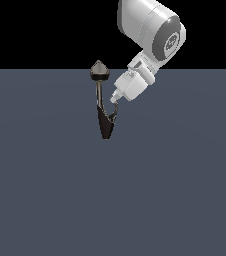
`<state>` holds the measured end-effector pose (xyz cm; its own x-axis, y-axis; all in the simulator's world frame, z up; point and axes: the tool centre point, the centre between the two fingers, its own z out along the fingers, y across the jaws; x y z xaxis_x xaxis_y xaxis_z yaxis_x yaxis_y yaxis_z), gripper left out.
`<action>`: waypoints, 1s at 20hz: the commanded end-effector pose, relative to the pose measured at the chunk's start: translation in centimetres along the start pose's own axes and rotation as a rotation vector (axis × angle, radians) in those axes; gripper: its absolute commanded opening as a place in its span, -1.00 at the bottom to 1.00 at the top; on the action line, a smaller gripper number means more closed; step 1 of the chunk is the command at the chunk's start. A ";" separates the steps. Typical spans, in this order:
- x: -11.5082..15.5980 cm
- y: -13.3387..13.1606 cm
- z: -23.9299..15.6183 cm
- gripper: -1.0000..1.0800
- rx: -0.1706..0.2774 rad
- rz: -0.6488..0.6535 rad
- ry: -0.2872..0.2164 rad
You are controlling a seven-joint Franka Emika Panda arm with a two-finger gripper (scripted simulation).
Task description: Turn on the faucet by rotating a designated handle.
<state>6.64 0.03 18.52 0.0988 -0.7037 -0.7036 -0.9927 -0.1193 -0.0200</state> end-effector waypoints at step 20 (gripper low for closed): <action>4.6 3.0 0.0 -1.00 -0.010 -0.022 -0.008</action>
<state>4.15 -2.82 16.04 0.1309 -0.6919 -0.7100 -0.9881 -0.1491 -0.0368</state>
